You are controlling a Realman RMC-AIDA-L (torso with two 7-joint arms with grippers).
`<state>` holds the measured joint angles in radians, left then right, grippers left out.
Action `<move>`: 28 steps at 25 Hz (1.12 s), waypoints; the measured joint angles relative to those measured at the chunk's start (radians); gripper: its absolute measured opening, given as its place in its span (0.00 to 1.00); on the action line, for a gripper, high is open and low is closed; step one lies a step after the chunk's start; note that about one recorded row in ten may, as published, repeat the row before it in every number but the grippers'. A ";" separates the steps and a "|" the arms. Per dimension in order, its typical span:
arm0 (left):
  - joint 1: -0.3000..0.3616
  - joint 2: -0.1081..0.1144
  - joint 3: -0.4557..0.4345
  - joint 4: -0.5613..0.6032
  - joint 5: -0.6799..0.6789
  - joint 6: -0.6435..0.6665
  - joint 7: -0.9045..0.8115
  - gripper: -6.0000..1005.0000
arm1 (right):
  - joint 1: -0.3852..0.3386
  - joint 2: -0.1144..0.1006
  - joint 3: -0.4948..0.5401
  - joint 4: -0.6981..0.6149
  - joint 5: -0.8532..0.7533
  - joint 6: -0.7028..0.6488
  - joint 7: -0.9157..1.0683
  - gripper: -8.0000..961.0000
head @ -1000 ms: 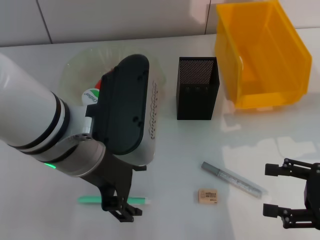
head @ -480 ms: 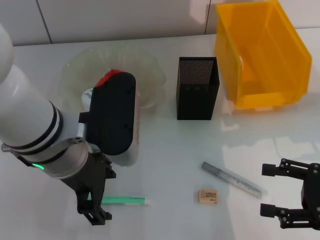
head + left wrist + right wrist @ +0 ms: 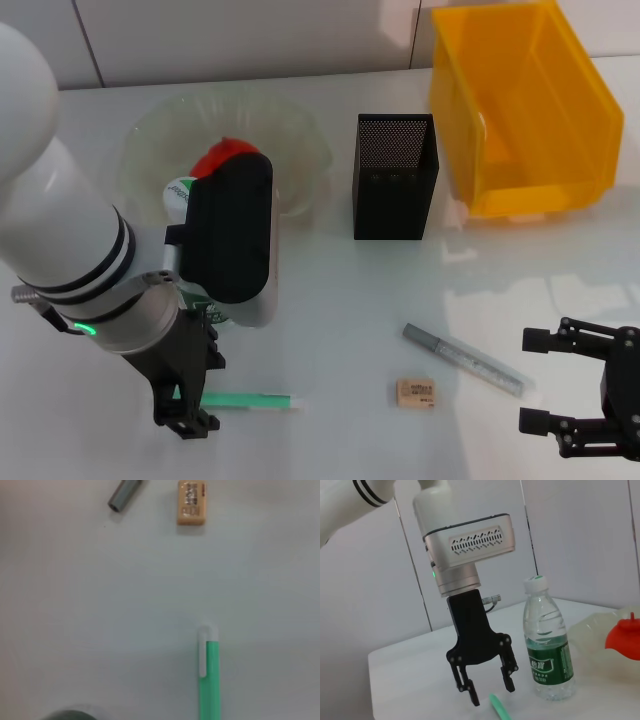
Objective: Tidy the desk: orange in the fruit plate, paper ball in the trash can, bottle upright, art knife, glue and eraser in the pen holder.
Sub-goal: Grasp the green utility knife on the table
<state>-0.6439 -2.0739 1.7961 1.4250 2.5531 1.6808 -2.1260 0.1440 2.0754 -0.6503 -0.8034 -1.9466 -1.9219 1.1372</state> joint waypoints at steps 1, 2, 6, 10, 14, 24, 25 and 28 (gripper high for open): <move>0.000 0.000 0.001 -0.001 0.001 -0.005 0.000 0.78 | 0.000 0.000 0.000 0.000 0.000 0.000 0.000 0.84; 0.000 0.000 0.001 -0.002 0.003 -0.008 0.000 0.78 | -0.001 0.000 0.000 0.001 0.000 0.000 0.000 0.84; -0.001 0.000 0.001 -0.021 0.006 -0.009 0.004 0.56 | -0.002 0.000 0.000 0.001 0.000 0.000 -0.001 0.84; -0.002 0.000 0.003 -0.036 0.014 -0.011 0.007 0.53 | -0.002 0.000 0.000 0.001 0.000 0.000 -0.001 0.83; -0.002 0.000 0.005 -0.040 0.015 -0.016 0.007 0.52 | -0.001 0.000 0.000 0.001 0.000 0.000 -0.001 0.83; -0.012 0.000 0.015 -0.080 0.030 -0.046 0.020 0.50 | 0.000 0.000 0.000 0.001 0.000 0.001 -0.001 0.83; -0.012 0.000 0.015 -0.080 0.031 -0.049 0.020 0.50 | 0.000 0.000 -0.001 0.001 0.000 0.001 -0.001 0.83; -0.012 0.000 0.016 -0.082 0.034 -0.056 0.021 0.45 | 0.000 0.000 0.000 0.001 0.000 0.001 -0.001 0.83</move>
<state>-0.6555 -2.0739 1.8116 1.3433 2.5876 1.6247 -2.1046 0.1442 2.0755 -0.6506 -0.8022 -1.9466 -1.9206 1.1366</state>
